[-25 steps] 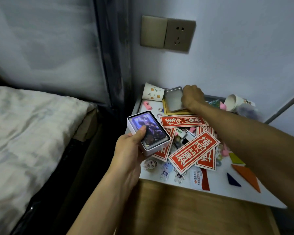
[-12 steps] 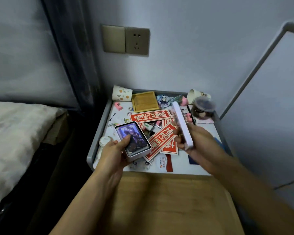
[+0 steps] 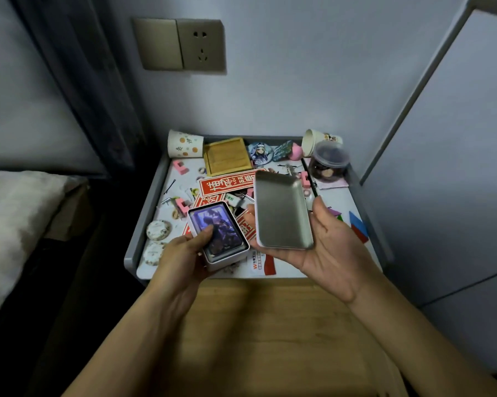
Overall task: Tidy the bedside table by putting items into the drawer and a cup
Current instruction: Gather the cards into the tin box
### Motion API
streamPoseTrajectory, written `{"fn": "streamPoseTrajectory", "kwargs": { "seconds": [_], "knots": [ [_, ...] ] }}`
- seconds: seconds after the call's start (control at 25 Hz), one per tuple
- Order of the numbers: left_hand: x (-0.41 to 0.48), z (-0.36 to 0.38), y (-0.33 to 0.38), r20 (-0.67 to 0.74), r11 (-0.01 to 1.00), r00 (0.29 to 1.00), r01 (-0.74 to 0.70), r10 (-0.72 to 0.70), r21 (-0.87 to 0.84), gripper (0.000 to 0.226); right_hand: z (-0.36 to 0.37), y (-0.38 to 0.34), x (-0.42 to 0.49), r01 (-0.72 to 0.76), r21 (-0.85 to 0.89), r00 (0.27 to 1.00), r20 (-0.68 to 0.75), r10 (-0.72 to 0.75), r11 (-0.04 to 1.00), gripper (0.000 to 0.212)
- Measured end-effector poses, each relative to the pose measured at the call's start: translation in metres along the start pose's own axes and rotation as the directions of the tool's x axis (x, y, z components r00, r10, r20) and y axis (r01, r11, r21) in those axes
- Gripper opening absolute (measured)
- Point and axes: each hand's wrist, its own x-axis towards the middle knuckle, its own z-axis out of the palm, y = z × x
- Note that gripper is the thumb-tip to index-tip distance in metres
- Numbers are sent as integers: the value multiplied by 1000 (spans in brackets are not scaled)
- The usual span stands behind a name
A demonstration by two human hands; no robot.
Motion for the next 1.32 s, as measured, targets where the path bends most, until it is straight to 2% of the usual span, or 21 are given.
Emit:
{"fn": "streamPoseTrajectory", "kwargs": {
  "seconds": [0.08,0.2,0.32,0.4,0.44,0.48,0.52,0.56,0.6,0.64,0.68,0.84,1.12,1.32],
  "knots": [
    [1,-1,-1,4,1000,1000,-2,2,9,32,-1,5,1,-46,55,997,66,43,997,64],
    [1,-2,-3,21,1000,1000,14,-14,6,34,-1,10,3,-43,61,998,42,41,997,61],
    [-1,-2,-4,66,999,997,40,-40,1,35,0,7,4,33,-20,999,-17,-33,999,51],
    [-3,0,-5,106,998,992,61,-60,1,30,3,6,5,98,-169,992,-58,-109,981,48],
    [-5,1,-6,127,997,989,71,-70,-3,30,3,9,6,129,-350,981,-94,-171,928,50],
    [-6,3,-7,145,997,986,81,-78,-16,30,4,14,5,126,-591,956,-141,-256,797,57],
    [-8,4,-9,163,995,983,92,-86,-34,32,5,20,4,79,-810,927,-155,-342,581,65],
    [-9,5,-11,177,993,980,104,-93,-51,33,6,28,3,30,-938,904,-121,-410,344,74],
    [-9,7,-14,196,991,976,114,-99,-67,34,5,35,3,-18,-989,889,-82,-450,145,82],
    [-12,10,-16,213,989,971,124,-104,-79,35,2,41,5,-67,-997,880,-70,-469,24,87],
    [-14,14,-17,225,988,969,129,-107,-88,35,-1,45,6,-115,-992,871,-81,-484,-42,91],
    [-21,26,-24,271,987,958,129,-98,-96,44,-2,54,7,-237,-934,825,-48,-563,-267,86],
    [-25,31,-33,324,979,940,154,-103,-136,48,-4,55,8,-307,-873,796,-17,-605,-378,83],
    [-30,33,-33,368,971,926,161,-86,-177,48,-4,58,6,-326,-830,808,4,-589,-452,85]
  ]
}}
